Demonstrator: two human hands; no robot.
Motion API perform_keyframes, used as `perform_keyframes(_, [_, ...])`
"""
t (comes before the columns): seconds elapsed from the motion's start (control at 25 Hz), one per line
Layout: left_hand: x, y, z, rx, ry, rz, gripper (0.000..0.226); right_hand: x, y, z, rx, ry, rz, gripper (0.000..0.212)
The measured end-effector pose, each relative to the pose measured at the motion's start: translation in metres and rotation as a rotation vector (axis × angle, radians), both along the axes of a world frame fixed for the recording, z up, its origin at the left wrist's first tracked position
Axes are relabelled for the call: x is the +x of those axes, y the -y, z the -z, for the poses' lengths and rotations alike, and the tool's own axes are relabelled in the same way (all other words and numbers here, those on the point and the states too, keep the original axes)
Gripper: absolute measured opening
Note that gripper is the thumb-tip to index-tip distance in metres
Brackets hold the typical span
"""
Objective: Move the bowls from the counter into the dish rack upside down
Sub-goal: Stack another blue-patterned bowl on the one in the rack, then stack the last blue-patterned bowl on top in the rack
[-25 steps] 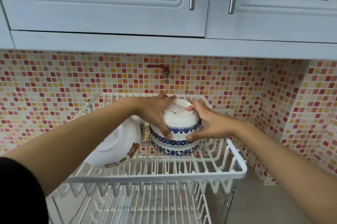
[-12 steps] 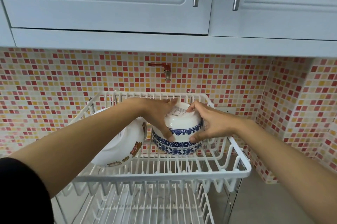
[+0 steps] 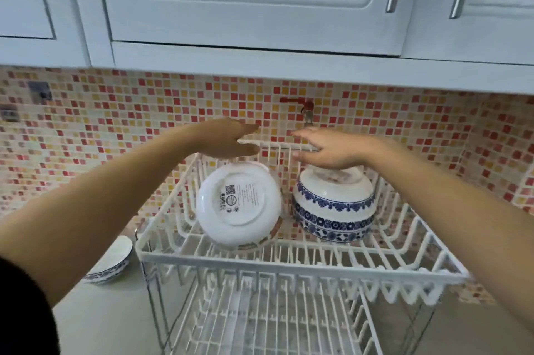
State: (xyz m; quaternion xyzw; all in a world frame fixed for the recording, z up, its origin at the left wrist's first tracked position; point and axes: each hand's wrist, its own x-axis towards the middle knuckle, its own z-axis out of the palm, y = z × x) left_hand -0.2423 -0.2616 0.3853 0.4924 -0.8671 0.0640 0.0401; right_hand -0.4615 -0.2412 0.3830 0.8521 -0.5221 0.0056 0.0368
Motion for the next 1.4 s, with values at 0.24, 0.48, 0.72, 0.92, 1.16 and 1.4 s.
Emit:
perform_keyframes(0.24, [0.135,0.002,0.004,0.027,-0.101,-0.232,0.058,0.145,0.030,-0.009,0.063,0.067,0.010,0.054])
perform_keyframes(0.48, [0.262,0.023,0.030,0.083,-0.062,-0.439,0.064,0.297,0.063,0.020,0.126,0.149,0.154,0.054])
perform_keyframes(0.72, [0.351,0.052,0.105,0.186,-0.128,-0.516,0.062,0.409,0.077,0.110,0.241,0.263,0.255,0.041])
perform_keyframes(0.92, [0.395,0.073,0.208,0.334,-0.267,-0.589,0.057,0.444,0.096,0.223,0.248,0.431,0.392,0.042])
perform_keyframes(1.16, [0.423,0.099,0.341,0.484,-0.404,-0.772,0.052,0.468,0.130,0.335,0.401,0.564,0.594,0.061])
perform_keyframes(1.4, [0.400,0.098,0.408,0.505,-0.715,-0.879,0.054,0.495,0.148,0.418,0.709,0.869,0.700,0.058])
